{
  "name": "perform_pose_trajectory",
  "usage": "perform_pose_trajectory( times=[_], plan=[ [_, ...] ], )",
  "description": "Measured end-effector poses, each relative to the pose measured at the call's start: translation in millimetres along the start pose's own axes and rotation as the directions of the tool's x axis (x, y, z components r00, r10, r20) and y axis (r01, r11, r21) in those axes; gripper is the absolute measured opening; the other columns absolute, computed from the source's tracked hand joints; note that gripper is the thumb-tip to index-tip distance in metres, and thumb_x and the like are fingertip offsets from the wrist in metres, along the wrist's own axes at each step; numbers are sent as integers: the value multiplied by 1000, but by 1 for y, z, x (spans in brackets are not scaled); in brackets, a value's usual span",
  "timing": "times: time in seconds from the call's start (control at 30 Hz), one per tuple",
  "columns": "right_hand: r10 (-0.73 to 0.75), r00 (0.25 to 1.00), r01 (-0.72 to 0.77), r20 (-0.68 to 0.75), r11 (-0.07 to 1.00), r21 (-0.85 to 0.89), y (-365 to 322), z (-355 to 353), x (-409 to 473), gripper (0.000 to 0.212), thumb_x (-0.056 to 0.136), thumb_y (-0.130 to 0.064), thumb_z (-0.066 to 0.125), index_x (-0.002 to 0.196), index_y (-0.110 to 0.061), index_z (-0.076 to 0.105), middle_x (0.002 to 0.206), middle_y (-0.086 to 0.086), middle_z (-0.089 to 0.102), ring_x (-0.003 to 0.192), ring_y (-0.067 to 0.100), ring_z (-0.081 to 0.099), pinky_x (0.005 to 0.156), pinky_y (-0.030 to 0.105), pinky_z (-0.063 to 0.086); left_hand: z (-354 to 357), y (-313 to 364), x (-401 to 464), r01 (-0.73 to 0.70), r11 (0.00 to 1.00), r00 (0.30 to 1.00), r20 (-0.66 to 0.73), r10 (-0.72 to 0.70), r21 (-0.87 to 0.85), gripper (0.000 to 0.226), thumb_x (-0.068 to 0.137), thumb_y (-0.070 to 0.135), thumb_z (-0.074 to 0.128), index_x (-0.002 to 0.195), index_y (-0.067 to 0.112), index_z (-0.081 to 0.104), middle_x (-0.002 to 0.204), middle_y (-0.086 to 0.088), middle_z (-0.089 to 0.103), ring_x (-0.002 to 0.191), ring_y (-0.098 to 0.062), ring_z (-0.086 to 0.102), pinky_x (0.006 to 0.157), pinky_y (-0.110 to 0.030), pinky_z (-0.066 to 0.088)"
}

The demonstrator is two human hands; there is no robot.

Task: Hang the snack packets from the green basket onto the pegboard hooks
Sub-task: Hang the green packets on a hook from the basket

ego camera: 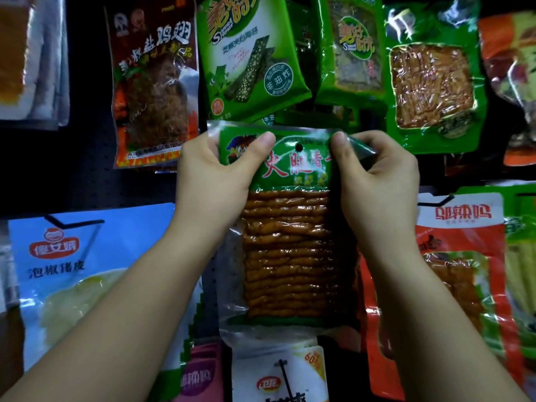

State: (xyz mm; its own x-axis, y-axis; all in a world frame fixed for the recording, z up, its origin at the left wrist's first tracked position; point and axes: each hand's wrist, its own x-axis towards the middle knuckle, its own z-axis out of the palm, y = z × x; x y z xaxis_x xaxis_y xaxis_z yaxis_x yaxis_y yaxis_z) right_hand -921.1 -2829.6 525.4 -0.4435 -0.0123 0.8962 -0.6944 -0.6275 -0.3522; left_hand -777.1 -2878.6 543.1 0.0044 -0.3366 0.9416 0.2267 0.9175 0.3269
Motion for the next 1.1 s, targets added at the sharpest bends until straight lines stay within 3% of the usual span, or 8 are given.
perform_pose_trajectory(
  times=[0.17,0.27,0.4,0.53,0.7,0.83,1.0,1.1],
  plan=[
    [15,998,-6,65,991,-134,6,0,5,14,92,-35,58,82,-25,57,55,-6,49,46,8,43,44,19,29,4,-5,5,128,991,991,30,-127,-38,3,82,17,71,80,19,70,77,4,75,74,-12,72,62,-24,55],
    [30,994,-8,108,980,-197,7,1,4,15,92,-33,58,82,-22,61,55,-8,49,51,9,45,47,28,28,3,-10,3,214,972,976,53,-210,-94,2,82,16,71,84,15,70,80,-1,76,75,-15,73,60,-23,55],
    [12,988,41,153,939,-341,10,4,-1,18,93,-31,55,93,-16,64,76,7,65,75,31,60,60,30,34,1,-23,-1,292,951,956,44,-289,-105,3,81,17,71,79,16,70,74,-1,75,69,-13,72,54,-20,52],
    [-12,980,91,198,912,-399,17,10,-10,17,94,-24,52,104,-14,61,82,14,68,74,35,61,61,34,41,-3,-37,-6,331,940,944,28,-330,-86,3,81,20,72,78,18,70,76,0,76,70,-13,72,54,-20,52],
    [49,976,2,210,972,-235,32,19,-23,23,95,-28,52,114,-15,54,84,0,62,74,20,58,65,34,44,-5,-51,-9,309,951,950,-29,-310,-14,5,80,24,73,76,25,70,77,4,75,71,-12,72,55,-25,56],
    [224,936,-198,272,973,-119,60,32,-37,38,92,-30,57,125,-15,44,82,-16,51,78,7,49,72,25,38,-9,-70,-15,285,953,956,-100,-276,97,17,77,20,75,83,27,61,85,2,74,82,-16,71,73,-36,57],
    [396,850,-423,347,906,1,93,51,-45,16,93,-33,55,106,-24,49,85,-18,57,79,-4,54,62,14,38,-12,-98,-20,342,918,937,-147,-317,203,28,83,18,69,101,24,48,105,-7,67,96,-26,66,86,-51,53],
    [408,842,-427,352,904,-27,104,63,-43,20,95,-32,53,109,-19,49,91,-11,60,86,9,59,69,24,43,-13,-115,-19,388,884,920,-169,-354,260,35,85,21,67,114,19,46,106,-12,64,97,-30,64,85,-52,53]
  ],
)
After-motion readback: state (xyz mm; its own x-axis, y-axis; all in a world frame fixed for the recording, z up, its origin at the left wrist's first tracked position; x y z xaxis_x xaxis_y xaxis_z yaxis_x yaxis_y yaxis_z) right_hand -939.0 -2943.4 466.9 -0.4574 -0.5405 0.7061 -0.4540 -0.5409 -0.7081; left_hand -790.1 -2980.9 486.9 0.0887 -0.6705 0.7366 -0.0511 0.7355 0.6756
